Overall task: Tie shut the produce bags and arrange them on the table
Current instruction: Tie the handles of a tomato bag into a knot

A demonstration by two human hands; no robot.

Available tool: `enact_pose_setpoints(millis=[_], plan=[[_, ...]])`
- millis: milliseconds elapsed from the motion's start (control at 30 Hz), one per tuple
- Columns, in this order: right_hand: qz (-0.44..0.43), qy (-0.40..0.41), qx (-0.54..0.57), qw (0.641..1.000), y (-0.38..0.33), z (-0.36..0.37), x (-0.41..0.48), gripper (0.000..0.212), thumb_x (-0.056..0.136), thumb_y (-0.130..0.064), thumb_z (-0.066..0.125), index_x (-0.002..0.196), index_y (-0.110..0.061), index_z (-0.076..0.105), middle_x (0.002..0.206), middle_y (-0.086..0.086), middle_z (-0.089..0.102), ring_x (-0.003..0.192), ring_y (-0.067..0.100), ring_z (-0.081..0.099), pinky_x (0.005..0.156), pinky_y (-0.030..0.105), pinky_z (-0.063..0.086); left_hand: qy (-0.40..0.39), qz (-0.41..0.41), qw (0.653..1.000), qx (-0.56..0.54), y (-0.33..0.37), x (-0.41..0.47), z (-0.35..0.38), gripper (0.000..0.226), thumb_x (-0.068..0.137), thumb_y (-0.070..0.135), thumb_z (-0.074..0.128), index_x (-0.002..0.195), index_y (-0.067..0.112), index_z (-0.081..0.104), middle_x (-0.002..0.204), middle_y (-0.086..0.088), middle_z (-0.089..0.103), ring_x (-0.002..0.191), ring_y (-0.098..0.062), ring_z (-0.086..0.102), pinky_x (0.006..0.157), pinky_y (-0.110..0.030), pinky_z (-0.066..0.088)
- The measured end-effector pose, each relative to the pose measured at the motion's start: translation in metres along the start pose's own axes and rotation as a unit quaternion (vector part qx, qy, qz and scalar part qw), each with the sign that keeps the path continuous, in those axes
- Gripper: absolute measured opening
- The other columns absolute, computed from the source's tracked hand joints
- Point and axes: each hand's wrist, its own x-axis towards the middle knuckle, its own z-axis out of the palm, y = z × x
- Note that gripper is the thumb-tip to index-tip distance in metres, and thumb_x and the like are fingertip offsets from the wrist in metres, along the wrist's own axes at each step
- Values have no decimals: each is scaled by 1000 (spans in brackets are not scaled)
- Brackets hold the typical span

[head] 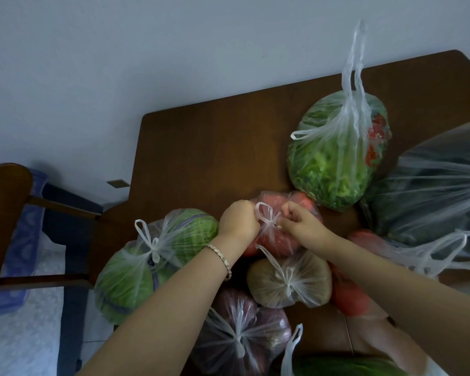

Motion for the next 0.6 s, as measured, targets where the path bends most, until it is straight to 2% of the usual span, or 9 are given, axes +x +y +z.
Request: enact_pose_setpoints(millis=[167,267,333,400,433,467,500,533,600], plan=[[-23,34,-78,996,12,0,-15,39,90,8,42,63,-17,27,56,-4,28,40,0,31,41,11,29,21,-12,999,46,1,-1,4,12,81,5,52,82,3,63,93,-16,66,88,-35,62,64,-31,40],[-12,52,-112,992,11,1,-15,37,90,4,43,65,-18,29,59,-3,32,50,5,31,46,11,33,6,-26,998,62,5,-2,3,15,84,8,50,88,4,65,97,-15,67,91,-35,63,64,-32,41],[20,64,-115,991,3,1,-15,30,91,-2,46,69,-19,35,64,1,43,53,9,40,52,13,37,-8,-27,996,89,8,-7,-3,20,86,8,47,97,8,64,104,-13,65,96,-33,61,69,-34,42],[28,71,-121,990,-9,-1,-19,12,89,-4,50,85,-15,46,86,9,55,75,19,56,73,25,45,14,12,991,131,9,-19,-8,32,87,6,44,114,14,58,119,-11,54,107,-32,51,82,-38,40],[24,75,-139,987,-15,-4,-23,13,87,-5,54,97,-11,49,100,13,54,90,23,57,86,30,45,46,45,987,144,9,-28,-12,39,86,5,44,123,16,52,125,-10,47,111,-32,45,88,-38,37],[17,72,-166,983,-21,-8,-28,23,85,-7,57,106,-8,50,111,13,50,100,23,56,94,31,43,80,81,984,140,10,-39,-16,47,83,4,46,128,17,46,129,-9,42,113,-32,41,92,-39,34],[7,67,-190,980,-26,-13,-37,30,84,-9,59,112,-6,49,115,12,48,104,23,55,96,29,42,102,119,980,119,11,-52,-18,51,81,2,48,130,16,44,131,-9,40,114,-32,40,94,-39,34],[-2,55,-208,976,-30,-17,-45,31,84,-11,60,113,-5,50,113,11,50,101,21,55,92,25,42,101,155,979,90,10,-64,-21,51,80,0,49,129,15,45,130,-9,42,113,-31,42,94,-38,36],[-2,15,-259,966,-36,-23,-72,25,85,-14,60,107,-5,55,99,8,58,91,19,56,80,22,42,21,192,981,-11,13,-91,-21,37,83,3,49,116,16,56,115,-6,57,104,-24,53,84,-26,43]])
